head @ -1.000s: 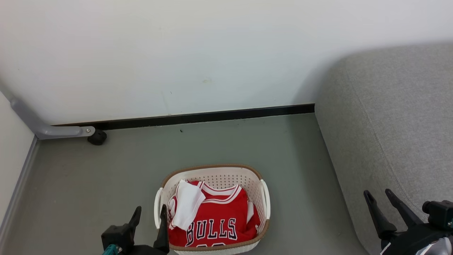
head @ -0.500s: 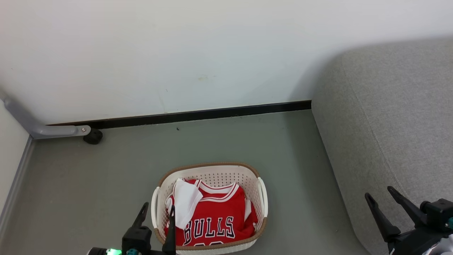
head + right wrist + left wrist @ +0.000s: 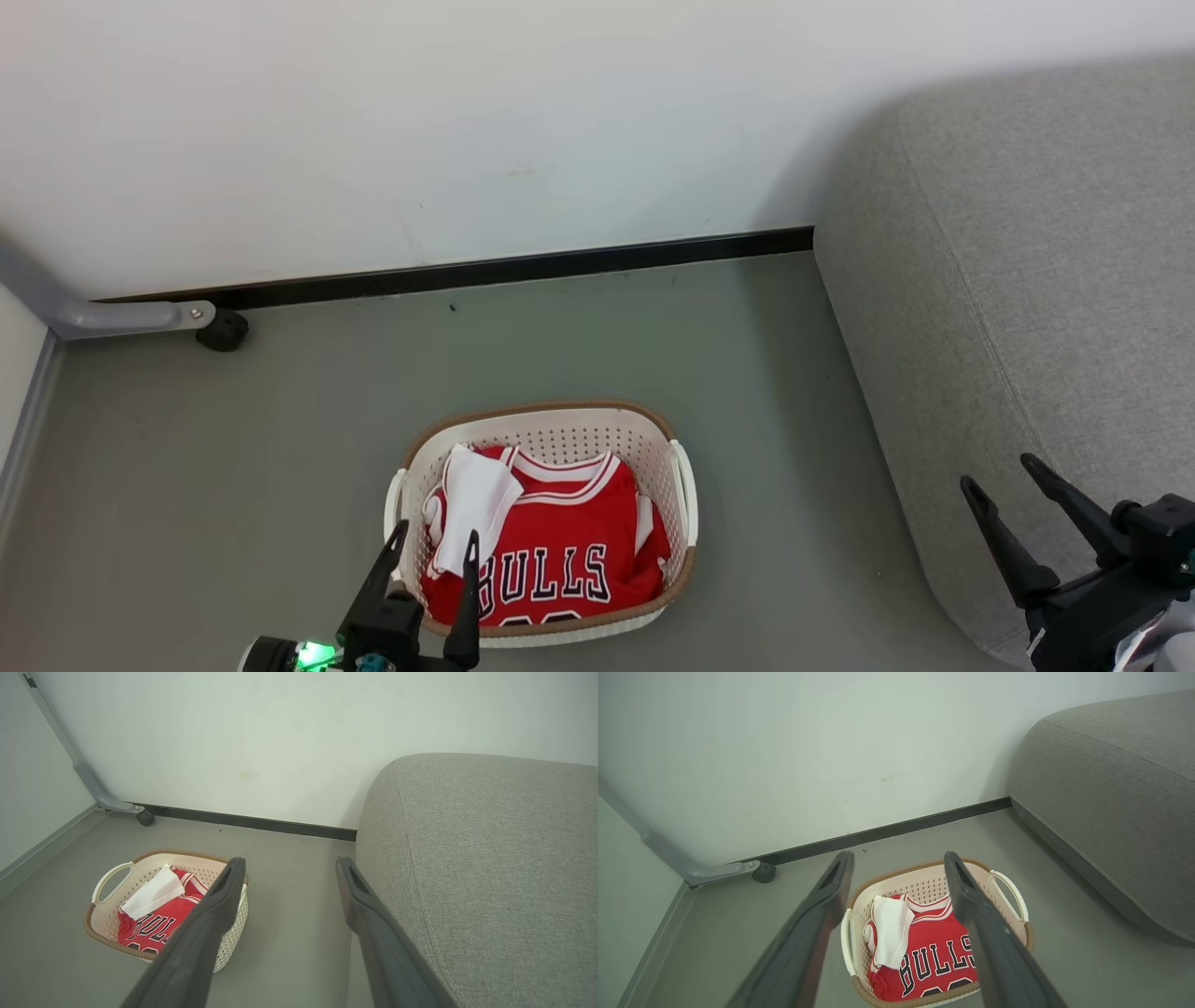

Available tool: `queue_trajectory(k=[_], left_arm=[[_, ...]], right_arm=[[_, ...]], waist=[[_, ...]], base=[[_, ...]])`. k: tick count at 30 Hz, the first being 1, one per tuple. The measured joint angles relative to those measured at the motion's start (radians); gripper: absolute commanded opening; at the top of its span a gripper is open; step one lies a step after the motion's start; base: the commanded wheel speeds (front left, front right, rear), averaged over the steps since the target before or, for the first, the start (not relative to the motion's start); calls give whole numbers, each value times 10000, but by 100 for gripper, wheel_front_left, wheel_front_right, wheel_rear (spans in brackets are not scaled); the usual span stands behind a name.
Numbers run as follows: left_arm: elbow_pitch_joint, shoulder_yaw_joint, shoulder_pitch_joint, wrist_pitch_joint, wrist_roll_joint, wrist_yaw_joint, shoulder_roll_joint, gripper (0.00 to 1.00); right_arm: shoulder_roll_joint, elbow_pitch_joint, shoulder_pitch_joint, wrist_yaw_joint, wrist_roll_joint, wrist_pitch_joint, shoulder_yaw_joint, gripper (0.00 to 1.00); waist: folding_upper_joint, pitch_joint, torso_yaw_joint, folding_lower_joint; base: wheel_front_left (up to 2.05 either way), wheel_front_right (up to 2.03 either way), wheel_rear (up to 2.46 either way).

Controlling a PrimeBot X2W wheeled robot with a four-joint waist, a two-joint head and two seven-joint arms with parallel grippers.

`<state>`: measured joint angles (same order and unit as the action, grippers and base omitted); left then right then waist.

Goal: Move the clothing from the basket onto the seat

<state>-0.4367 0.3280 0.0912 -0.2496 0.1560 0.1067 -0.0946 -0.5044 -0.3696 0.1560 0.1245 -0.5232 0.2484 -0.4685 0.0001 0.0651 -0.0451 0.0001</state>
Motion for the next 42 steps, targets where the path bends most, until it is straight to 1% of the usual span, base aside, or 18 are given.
queue_trajectory(k=[6, 8, 13, 19, 21, 24, 26, 29, 34, 35, 42], left_arm=[[121, 59, 223, 0, -159, 10, 171, 100], [130, 117, 419, 0, -309, 79, 244, 100], [-29, 407, 1084, 0, -537, 86, 412, 100], [-759, 583, 1941, -2, -685, 100, 487, 100], [-1110, 648, 2213, 48, -709, 167, 491, 100], [-1522, 782, 2672, 437, -723, 167, 502, 100], [-1559, 1108, 2979, 608, -510, 171, 477, 100], [-1611, 1306, 3455, 970, -100, 169, 514, 100], [-2192, 1250, 4206, 1923, 608, 171, 508, 100], [-2192, 1250, 4206, 1923, 608, 171, 508, 100], [-3106, 928, 5217, 2964, 1363, 174, 504, 100]], right_arm=[[-211, 171, -5, 0, -180, 0, 259, 100], [-314, 280, -6, 0, -263, 0, 290, 100], [-470, 537, -3, 0, -416, 2, 336, 100], [-598, 846, 13, 0, -581, 6, 332, 100], [-667, 1001, 64, 0, -596, 6, 378, 100], [-732, 1338, 228, 0, -673, 8, 403, 100], [-771, 1595, 333, 0, -675, 8, 397, 100], [-798, 2088, 483, 0, -719, 8, 408, 100], [-917, 3183, 989, 0, -786, 10, 389, 100], [-917, 3183, 989, 0, -786, 10, 389, 100], [-1227, 3845, 1168, 0, -1041, 10, 418, 100]], waist=[[0, 412, -102, 0], [0, 592, -144, 0], [0, 1141, -285, 0], [0, 1902, -530, 1], [0, 2169, -630, 1], [1, 2573, -792, 1], [1, 2848, -910, 2], [1, 3258, -1104, 2], [1, 4075, -1560, 1], [1, 4075, -1560, 1], [1, 5051, -2146, 1]], base=[[0, 0, 0], [0, 0, 0], [0, 0, 0], [0, 0, 0], [0, 0, 0], [0, 0, 0], [0, 0, 0], [0, 0, 0], [0, 0, 0], [0, 0, 0], [0, 0, 0]])
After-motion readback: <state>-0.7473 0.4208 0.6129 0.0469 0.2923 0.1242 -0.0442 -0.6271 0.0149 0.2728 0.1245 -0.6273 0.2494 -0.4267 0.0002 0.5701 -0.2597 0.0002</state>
